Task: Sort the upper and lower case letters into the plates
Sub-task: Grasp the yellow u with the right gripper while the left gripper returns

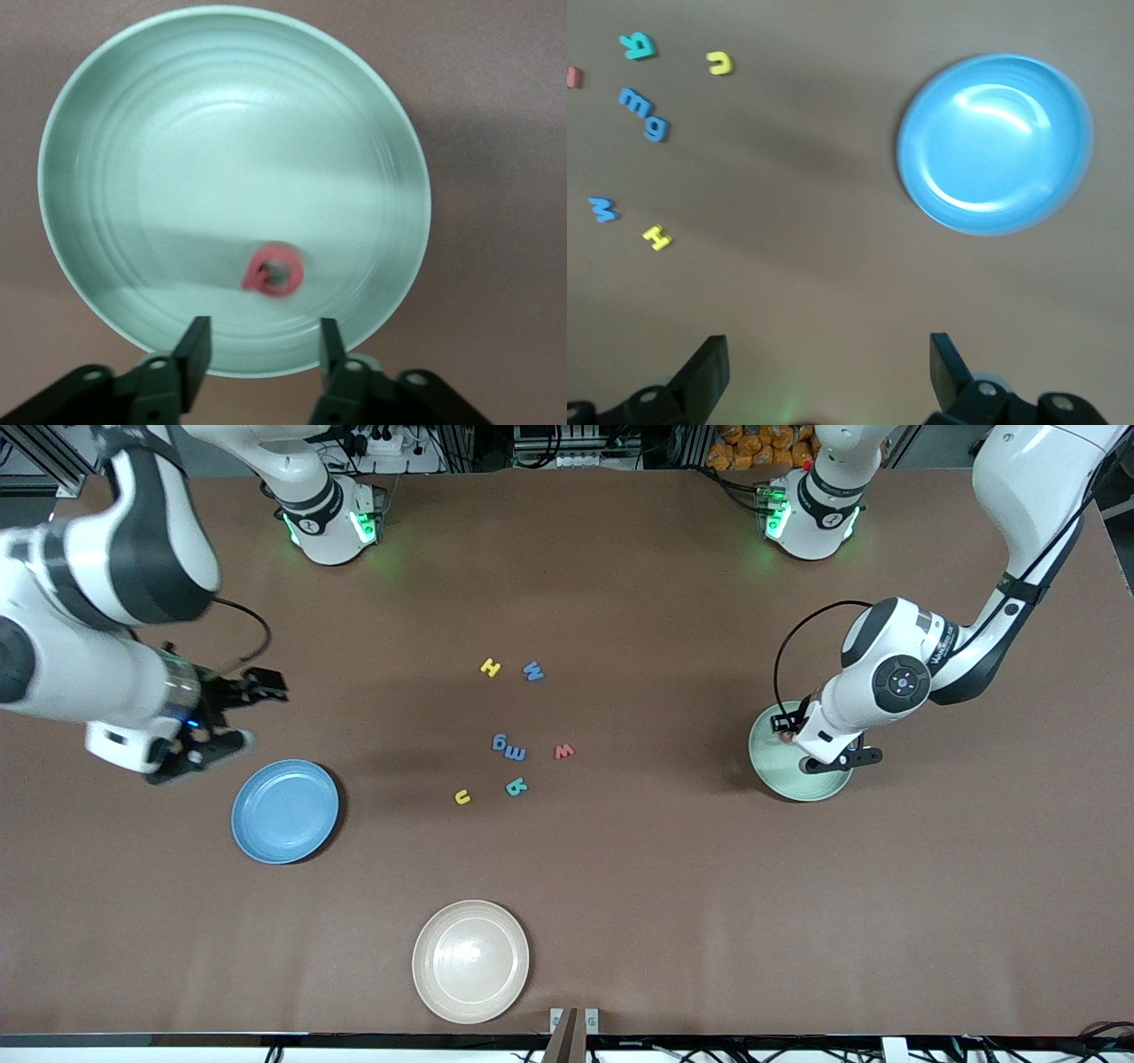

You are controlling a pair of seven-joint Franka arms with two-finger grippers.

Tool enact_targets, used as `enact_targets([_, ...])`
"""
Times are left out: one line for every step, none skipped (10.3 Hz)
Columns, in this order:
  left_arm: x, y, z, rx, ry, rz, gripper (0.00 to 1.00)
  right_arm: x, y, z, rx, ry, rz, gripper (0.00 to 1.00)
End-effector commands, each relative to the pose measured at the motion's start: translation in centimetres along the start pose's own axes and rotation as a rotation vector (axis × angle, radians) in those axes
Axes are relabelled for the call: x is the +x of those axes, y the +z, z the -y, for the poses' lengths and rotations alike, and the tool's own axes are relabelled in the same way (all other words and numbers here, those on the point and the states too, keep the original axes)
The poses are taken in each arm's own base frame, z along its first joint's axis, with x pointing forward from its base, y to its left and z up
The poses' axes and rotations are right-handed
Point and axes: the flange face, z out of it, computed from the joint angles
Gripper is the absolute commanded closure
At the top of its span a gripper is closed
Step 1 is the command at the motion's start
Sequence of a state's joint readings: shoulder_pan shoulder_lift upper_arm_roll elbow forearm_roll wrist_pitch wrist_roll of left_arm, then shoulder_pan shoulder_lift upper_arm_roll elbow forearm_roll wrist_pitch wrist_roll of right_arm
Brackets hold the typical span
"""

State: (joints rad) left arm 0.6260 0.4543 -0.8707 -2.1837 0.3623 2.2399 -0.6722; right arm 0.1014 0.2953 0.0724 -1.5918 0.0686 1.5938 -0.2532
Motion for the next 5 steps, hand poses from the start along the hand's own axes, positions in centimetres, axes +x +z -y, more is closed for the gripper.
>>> enact_targets([-1.0, -0.4, -2.5, -0.022, -0.069, -0.001, 0.00, 4.6, 4.2, 4.3, 0.005, -0.086, -0.007, 0.00])
enact_targets([-1.7, -0.8, -5.0, -0.039, -0.128, 0.006, 0.00, 6.1, 5.5, 6.2, -0.010, -0.119, -0.031, 0.00])
enact_targets([-2.5, -1.3, -7.5, -0.054, -0.173, 0.008, 0.00, 7.5, 6.7, 7.2, -0.018, -0.137, -0.058, 0.00])
enact_targets([-2.9, -1.6, -9.6, -0.072, -0.223, 0.014, 0.00, 9.2, 8.5, 7.8, -0.022, -0.148, -0.077, 0.00])
enact_targets([-3.1, -1.4, -11.3, -0.088, -0.272, 0.027, 0.00, 10.8, 10.8, 8.2, -0.029, -0.186, -0.092, 0.00])
